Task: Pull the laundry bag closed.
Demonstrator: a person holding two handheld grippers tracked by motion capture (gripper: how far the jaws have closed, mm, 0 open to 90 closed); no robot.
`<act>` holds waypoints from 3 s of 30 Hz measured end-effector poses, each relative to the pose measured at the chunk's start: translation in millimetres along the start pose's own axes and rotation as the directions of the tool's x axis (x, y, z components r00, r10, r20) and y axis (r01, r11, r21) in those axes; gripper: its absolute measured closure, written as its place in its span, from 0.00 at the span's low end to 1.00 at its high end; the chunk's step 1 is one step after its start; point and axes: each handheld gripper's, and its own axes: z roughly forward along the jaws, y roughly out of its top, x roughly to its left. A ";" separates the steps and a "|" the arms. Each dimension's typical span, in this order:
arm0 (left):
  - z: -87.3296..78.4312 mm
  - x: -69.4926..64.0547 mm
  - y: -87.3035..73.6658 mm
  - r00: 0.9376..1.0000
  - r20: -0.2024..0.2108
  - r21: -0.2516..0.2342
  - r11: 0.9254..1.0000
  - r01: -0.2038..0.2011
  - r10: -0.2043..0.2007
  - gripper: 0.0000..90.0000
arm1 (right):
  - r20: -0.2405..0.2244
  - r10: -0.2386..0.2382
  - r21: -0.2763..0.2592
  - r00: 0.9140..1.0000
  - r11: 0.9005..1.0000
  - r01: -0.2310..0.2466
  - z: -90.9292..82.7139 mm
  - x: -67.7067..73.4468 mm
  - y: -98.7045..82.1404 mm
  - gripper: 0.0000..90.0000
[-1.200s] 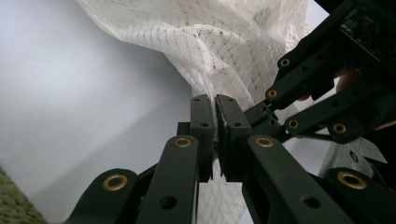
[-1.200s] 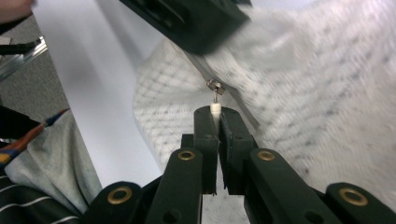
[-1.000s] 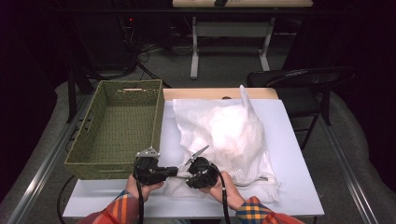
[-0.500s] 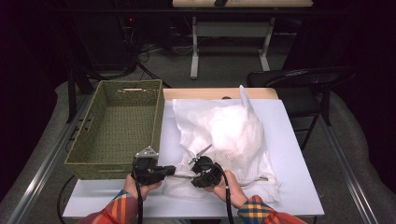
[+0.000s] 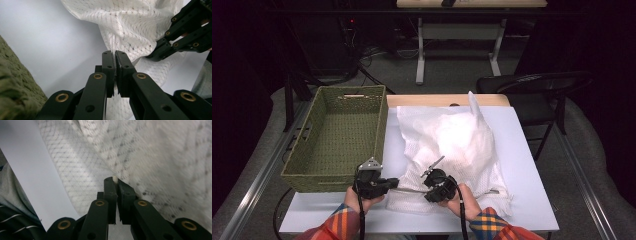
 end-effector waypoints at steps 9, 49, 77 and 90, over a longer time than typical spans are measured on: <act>-0.2 0.8 -1.7 1.000 -0.010 0.008 1.000 -0.002 0.002 0.96 | 0.022 0.004 0.012 1.000 1.000 -0.004 -9.7 -3.5 -10.8 0.97; 1.2 -0.3 -2.9 0.999 -0.035 0.025 1.000 -0.010 0.011 0.96 | 0.154 0.162 -0.017 0.975 0.987 -0.162 -68.7 -58.4 -89.3 0.97; 0.8 -0.5 -2.6 0.999 -0.043 0.024 1.000 -0.018 0.019 0.96 | 0.210 0.250 -0.012 0.945 0.967 -0.253 -83.2 -88.1 -124.5 0.97; 0.9 -1.6 -2.7 0.998 -0.056 0.027 0.999 -0.020 0.022 0.96 | 0.279 0.328 -0.039 0.903 0.943 -0.330 -98.9 -107.4 -149.8 0.97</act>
